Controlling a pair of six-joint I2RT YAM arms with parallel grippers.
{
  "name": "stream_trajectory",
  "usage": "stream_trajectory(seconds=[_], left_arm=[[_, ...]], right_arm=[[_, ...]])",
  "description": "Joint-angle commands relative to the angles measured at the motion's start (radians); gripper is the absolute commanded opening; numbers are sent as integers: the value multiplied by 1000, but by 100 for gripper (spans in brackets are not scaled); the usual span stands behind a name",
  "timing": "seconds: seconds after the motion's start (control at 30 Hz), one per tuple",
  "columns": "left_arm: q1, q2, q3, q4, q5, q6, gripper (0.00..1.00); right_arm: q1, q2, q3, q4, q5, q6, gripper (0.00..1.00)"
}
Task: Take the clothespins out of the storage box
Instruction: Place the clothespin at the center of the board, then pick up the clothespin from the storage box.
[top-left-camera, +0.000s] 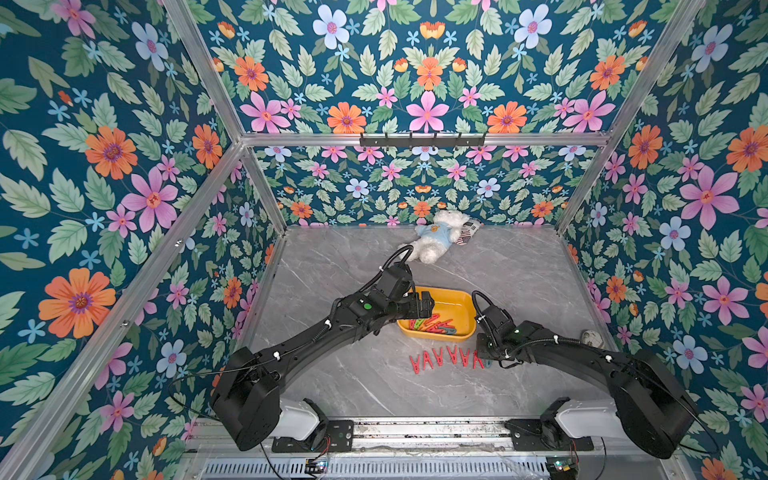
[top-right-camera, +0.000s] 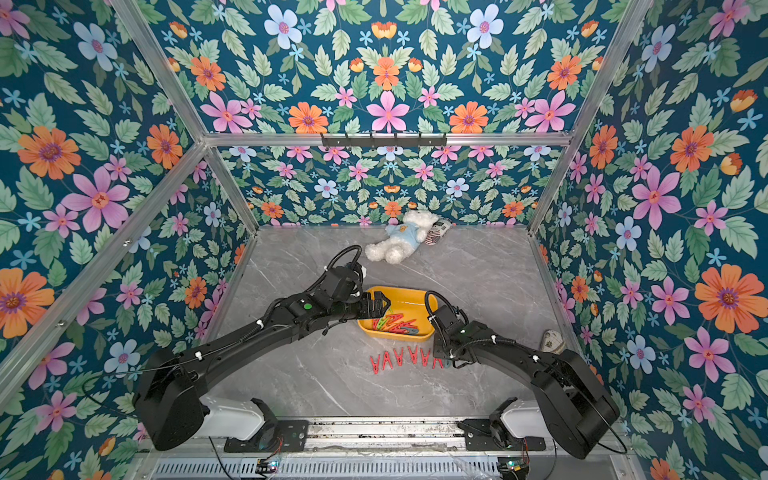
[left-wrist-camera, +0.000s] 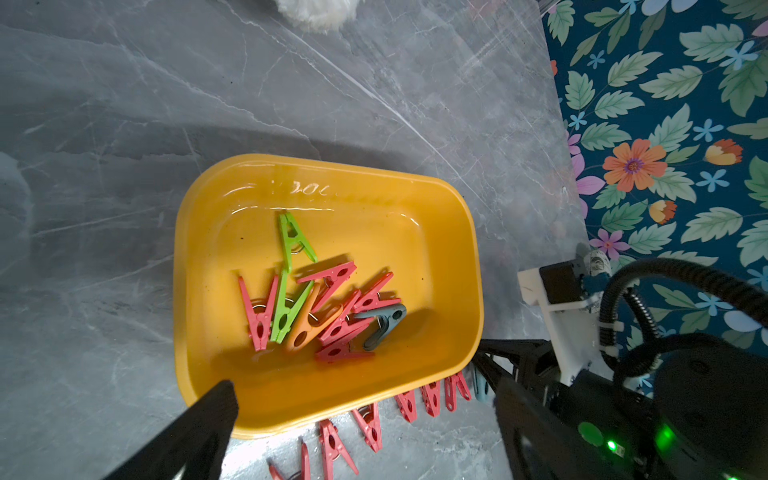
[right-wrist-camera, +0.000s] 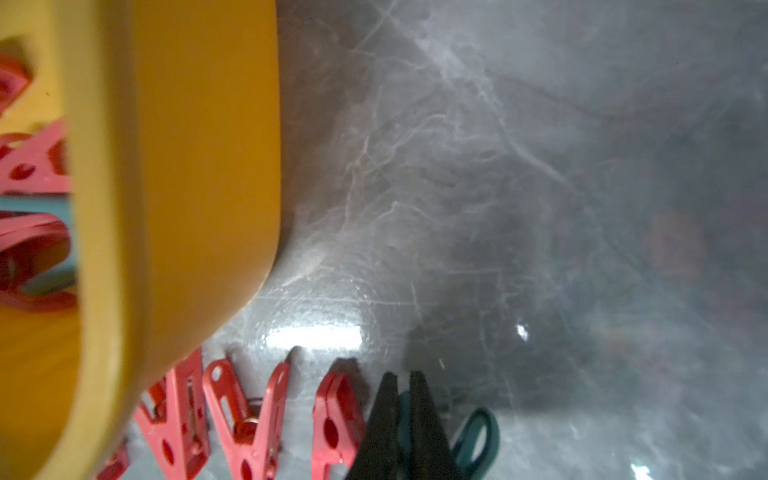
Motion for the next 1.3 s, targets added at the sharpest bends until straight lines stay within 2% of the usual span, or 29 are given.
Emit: stream_trajectory(seconds=[0.0,0.07,0.13,0.27,0.53,0.67,0.97,1.07,1.27], left_arm=[[2,-1,0,13,-15,-5,100],[2,1,1,13,-13,-3,100],[1,5,3,12,-12,-2,100],[2,14,9,6,-12,3,100],[0,64,44,-8,-16,14,98],[1,106,82,-33,-27,16,88],[2,268,211,-191,-111,5,51],[2,312,237,-213,-127,4,46],[2,416,305,-253,-149,14,37]], right_arm=[[1,12,7,9,25,-15,8],[1,18,8,8,25,-17,9],[1,20,11,6,25,-17,16],[1,6,19,-6,28,-14,22],[1,-85,63,-33,23,2,32],[2,-142,101,-19,2,4,39],[-5,-211,177,58,-48,-7,51],[-11,-207,199,75,-73,-18,59],[-28,-206,215,116,-99,-20,82]])
